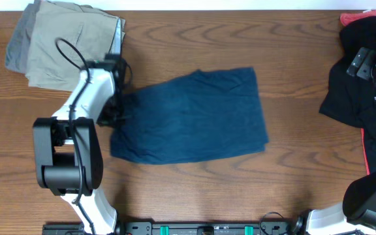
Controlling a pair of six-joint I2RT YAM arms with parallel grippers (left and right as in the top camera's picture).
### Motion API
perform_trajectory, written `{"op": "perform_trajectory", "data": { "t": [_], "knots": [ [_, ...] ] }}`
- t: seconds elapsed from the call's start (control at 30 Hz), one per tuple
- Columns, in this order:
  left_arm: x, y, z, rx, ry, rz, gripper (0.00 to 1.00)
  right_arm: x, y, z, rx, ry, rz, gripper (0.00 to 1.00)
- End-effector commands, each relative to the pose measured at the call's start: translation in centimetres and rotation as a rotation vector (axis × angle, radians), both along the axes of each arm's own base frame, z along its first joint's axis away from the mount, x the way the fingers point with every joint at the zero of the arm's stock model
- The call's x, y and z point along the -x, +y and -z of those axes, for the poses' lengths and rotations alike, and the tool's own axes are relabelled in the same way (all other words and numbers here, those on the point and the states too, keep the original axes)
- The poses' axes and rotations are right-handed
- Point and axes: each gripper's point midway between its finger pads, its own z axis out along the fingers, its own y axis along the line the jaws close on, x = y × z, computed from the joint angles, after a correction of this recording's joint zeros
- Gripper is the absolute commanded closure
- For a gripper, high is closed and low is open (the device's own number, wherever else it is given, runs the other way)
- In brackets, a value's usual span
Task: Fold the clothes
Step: 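Lift the left edge and fold it rightward over the shorts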
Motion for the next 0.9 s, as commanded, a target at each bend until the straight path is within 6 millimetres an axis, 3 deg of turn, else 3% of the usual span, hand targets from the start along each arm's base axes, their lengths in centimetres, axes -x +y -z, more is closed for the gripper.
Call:
{"op": "perform_trajectory", "data": {
  "t": [0.0, 0.17, 0.37, 0.47, 0.87],
  "knots": [
    [-2.1, 1.7, -4.9, -0.104, -0.09, -0.004, 0.94, -0.1, -0.2, -0.7, 0.005, -0.02, 0.012, 0.01],
    [-2.6, 0.3, -10.7, -0.099, -0.136, 0.035, 0.94, -0.1, -0.2, -0.7, 0.005, -0.02, 0.012, 0.01],
    [-2.0, -3.0, -15.4, -0.091, -0.16, 0.134, 0.94, -0.1, -0.2, -0.7, 0.005, -0.02, 0.012, 0.01],
    [-2.0, -5.2, -16.2, -0.082, -0.184, 0.197, 0.94, -0.1, -0.2, -0.7, 0.005, -0.02, 0.012, 0.01],
    [-3.6, -16.2, -16.3, 0.031, -0.368, 0.372, 0.94, -0.1, -0.1, -0.7, 0.005, -0.02, 0.012, 0.01]
  ]
}}
